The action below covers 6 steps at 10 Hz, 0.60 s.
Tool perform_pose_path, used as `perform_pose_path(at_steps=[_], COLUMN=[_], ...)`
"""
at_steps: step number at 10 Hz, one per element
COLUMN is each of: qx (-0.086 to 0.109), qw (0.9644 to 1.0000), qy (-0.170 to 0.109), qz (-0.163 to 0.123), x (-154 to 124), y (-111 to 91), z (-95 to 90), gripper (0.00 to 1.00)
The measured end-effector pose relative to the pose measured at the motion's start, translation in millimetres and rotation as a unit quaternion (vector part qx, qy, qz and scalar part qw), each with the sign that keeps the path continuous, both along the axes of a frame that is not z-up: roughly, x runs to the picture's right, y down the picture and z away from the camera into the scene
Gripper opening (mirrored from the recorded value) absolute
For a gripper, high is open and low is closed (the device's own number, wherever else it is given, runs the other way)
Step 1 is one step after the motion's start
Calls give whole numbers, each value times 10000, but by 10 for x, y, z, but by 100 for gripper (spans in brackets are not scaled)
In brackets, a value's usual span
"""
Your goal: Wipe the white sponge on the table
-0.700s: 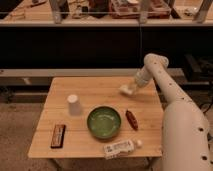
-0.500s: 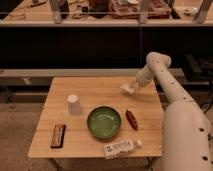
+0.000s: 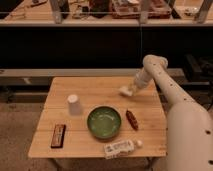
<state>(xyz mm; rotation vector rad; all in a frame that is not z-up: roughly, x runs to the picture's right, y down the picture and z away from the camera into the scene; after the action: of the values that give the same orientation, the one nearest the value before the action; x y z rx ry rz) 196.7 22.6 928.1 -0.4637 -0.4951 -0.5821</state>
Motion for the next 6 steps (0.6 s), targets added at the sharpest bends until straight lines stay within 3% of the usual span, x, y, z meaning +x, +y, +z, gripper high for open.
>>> perform_pose_path(at_steps=[4,6], qx=[-190,-293], qw=[9992,9990], qy=[-221,-230], qz=[-277,-262], x=[116,335], y=[383,505], z=[-149,-267], gripper=[0,0])
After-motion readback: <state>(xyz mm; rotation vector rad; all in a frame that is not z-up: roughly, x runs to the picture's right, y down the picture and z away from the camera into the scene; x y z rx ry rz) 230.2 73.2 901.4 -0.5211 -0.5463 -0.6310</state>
